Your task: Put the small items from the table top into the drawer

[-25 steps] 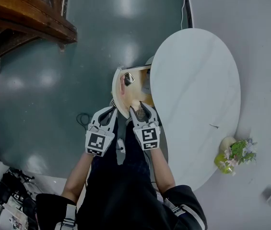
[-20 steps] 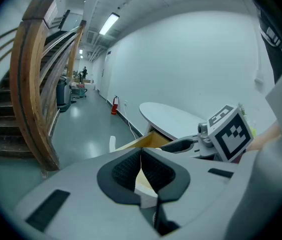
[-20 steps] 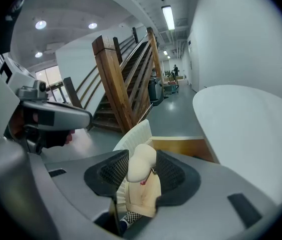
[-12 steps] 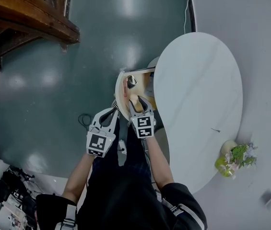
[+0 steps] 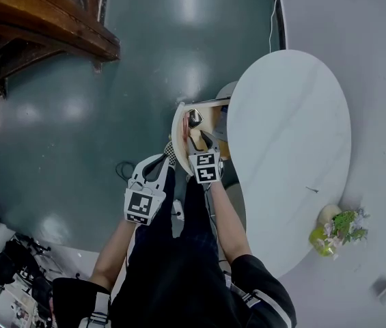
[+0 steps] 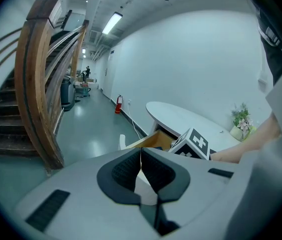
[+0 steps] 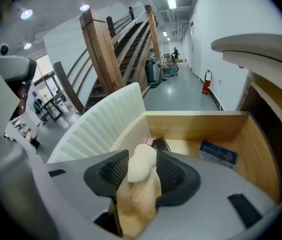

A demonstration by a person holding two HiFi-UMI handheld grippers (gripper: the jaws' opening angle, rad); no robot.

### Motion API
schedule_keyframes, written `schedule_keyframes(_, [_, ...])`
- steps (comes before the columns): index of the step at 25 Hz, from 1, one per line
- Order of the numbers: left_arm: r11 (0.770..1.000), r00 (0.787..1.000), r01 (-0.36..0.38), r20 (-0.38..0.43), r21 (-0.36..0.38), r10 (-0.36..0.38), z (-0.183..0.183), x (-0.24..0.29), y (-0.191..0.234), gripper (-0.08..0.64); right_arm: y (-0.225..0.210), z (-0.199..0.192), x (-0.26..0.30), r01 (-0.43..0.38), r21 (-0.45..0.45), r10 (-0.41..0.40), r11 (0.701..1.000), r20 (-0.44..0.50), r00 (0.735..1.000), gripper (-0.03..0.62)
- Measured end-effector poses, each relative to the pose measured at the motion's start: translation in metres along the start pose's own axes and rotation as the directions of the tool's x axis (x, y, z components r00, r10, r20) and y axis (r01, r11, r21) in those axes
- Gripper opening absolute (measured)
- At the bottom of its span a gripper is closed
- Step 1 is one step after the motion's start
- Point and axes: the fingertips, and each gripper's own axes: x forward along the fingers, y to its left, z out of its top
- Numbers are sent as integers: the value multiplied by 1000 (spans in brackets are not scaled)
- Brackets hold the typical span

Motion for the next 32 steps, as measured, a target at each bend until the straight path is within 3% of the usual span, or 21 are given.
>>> schedule_keyframes(16, [1000,1000,-9,-5,-13,9,-2,-1,9,21,-8,-18,37,3,2,-3,1000,-102,995,195])
schedule_keyframes(32, [1000,1000,-6,-10,-12,6,-1,-4,12,21,-9,-11,50,5,20,-2,1000,-103,995,195])
